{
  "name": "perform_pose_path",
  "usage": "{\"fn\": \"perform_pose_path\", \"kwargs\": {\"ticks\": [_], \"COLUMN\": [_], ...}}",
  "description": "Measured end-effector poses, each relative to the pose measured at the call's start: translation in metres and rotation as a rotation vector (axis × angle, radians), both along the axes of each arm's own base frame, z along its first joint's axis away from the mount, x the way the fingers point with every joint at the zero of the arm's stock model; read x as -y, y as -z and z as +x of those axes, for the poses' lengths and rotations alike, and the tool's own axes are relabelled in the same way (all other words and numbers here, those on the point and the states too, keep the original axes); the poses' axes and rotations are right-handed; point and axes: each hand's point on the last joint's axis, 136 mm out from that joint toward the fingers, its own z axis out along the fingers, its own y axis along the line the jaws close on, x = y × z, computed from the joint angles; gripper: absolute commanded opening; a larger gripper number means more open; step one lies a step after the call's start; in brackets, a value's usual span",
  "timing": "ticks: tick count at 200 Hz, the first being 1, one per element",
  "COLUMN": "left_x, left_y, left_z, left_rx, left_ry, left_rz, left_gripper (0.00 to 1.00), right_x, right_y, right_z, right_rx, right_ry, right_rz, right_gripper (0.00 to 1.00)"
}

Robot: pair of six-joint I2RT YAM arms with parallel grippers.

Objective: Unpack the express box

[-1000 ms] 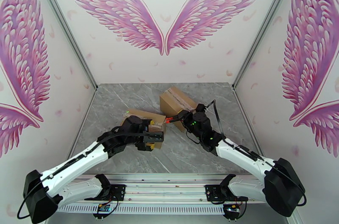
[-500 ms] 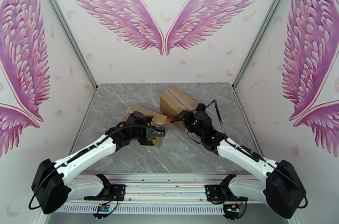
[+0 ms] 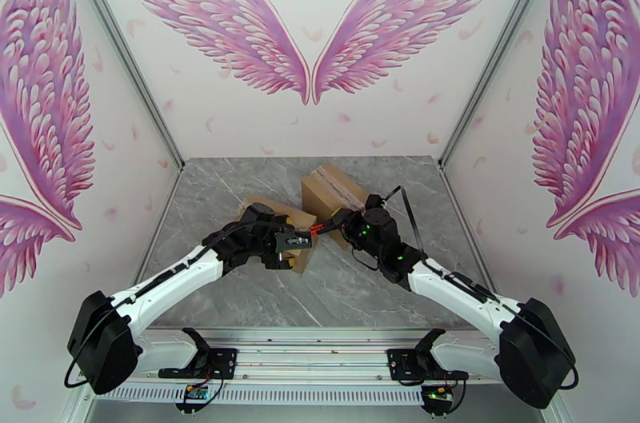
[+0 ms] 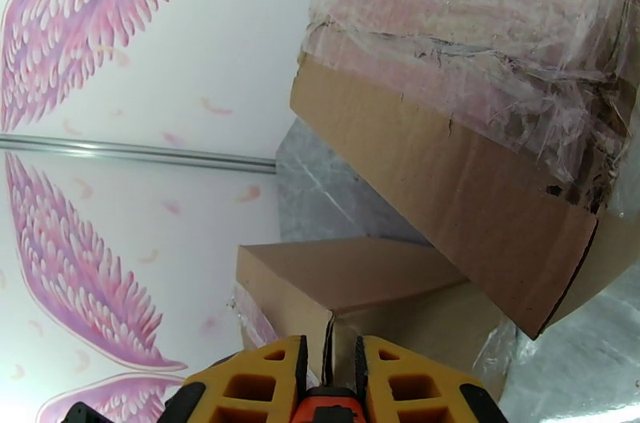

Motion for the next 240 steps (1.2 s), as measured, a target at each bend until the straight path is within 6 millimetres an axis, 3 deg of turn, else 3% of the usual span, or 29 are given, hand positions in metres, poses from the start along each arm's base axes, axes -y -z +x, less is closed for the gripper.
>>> {"fn": "perform_pose_path", "kwargs": {"ticks": [121, 177, 240], "left_x": [-0.003, -0.020, -0.016], "left_y": [0.002, 0.004, 0.003], "left_z": [0.004, 0.016, 0.016], "left_rx": [-0.067, -0.071, -0.012], "left_ry": [-0.002, -0.058, -0.052], "left_rz": [-0.042, -0.031, 0.024], "left_gripper": [0.91, 0.90, 0.95], "right_x": [0.004, -0.001, -0.012], "right_y": [0.003, 0.009, 0.011], "right_z": [0.001, -0.004, 0.003], "right_rx": [-0.024, -0.060, -0.076], "right_ry": [-0.115, -0.226, -0.297], "right_rz": [0.022, 0.059, 0.088], "right_gripper": [0.00, 0.00, 0.00]}}
